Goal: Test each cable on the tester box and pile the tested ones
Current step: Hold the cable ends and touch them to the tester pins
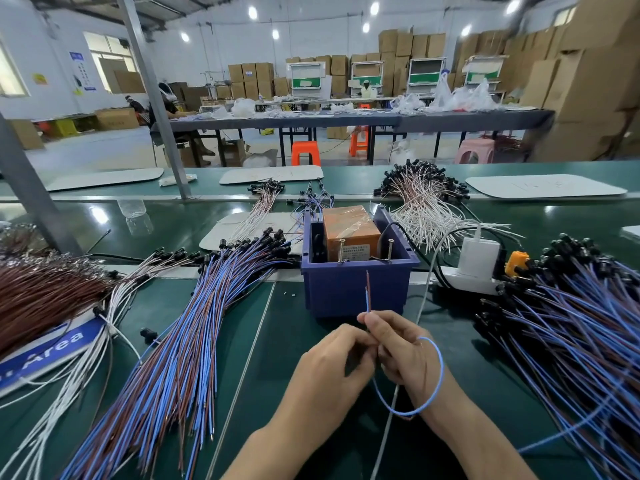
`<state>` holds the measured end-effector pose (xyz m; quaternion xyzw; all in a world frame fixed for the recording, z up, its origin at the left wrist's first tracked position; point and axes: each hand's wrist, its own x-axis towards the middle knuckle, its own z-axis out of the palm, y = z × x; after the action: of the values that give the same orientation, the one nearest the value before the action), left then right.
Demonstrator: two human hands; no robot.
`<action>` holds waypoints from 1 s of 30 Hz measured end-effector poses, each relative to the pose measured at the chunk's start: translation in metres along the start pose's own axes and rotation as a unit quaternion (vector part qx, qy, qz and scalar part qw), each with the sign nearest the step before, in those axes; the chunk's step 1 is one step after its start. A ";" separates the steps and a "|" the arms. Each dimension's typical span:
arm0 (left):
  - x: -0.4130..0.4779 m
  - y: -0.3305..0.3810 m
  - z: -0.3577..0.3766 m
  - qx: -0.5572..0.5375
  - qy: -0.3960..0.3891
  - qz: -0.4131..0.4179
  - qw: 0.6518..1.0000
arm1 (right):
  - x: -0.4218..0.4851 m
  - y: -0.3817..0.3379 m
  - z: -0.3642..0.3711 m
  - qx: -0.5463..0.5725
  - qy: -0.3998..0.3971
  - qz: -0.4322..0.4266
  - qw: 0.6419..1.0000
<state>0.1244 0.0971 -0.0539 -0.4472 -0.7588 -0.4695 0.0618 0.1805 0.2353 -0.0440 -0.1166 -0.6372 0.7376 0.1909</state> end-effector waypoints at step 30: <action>0.036 -0.033 -0.013 0.043 0.252 -0.064 0.965 | 0.017 0.008 -0.013 -0.042 0.250 -0.185 0.949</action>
<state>0.0743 0.1047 -0.0499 -0.2619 -0.7653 -0.5368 0.2401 0.1699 0.2533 -0.0530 -0.1855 -0.6096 0.6090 0.4723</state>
